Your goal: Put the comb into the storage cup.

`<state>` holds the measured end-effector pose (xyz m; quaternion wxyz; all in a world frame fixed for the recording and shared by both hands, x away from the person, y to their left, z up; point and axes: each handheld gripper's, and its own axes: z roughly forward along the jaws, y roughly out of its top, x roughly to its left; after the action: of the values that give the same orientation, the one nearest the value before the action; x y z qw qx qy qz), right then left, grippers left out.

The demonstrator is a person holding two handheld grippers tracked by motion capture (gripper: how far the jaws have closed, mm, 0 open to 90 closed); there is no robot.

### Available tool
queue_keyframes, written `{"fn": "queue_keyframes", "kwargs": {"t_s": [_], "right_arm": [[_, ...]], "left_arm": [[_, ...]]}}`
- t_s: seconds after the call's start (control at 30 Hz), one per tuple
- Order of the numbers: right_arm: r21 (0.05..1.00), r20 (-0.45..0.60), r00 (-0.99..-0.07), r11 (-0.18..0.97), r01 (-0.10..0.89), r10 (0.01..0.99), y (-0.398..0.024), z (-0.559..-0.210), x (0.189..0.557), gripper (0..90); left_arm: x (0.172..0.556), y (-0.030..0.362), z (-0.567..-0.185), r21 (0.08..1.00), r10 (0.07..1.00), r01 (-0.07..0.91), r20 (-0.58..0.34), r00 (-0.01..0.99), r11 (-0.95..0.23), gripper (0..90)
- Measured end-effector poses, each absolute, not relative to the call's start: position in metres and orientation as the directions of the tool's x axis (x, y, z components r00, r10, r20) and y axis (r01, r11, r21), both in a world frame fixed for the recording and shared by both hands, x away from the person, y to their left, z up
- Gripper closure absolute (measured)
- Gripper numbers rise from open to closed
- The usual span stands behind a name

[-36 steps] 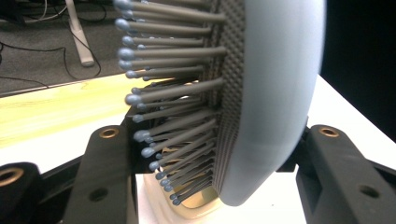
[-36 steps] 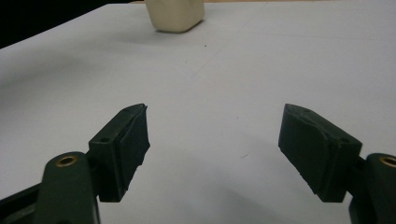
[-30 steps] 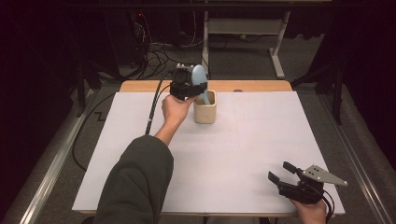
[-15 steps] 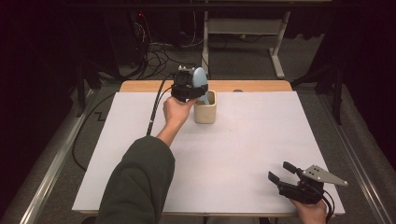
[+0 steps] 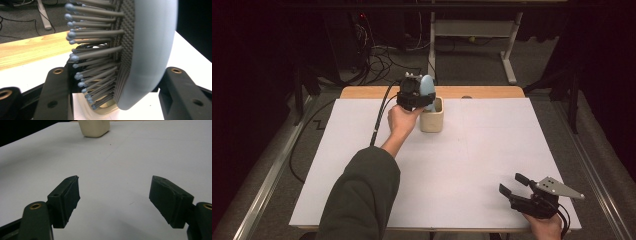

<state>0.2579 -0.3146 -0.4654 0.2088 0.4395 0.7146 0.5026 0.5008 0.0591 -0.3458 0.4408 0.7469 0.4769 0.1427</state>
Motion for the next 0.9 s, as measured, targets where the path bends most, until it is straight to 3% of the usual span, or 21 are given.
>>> {"fn": "queue_keyframes", "kwargs": {"t_s": [0.9], "right_arm": [[0.902, 0.146, -0.528, 0.107, 0.419, 0.836, -0.3145, -0.4653, 0.2579, 25.0]], "left_arm": [[0.5016, 0.0592, -0.3475, 0.790, 0.846, 0.594, -0.209, 0.491, -0.150, 46.9]]}}
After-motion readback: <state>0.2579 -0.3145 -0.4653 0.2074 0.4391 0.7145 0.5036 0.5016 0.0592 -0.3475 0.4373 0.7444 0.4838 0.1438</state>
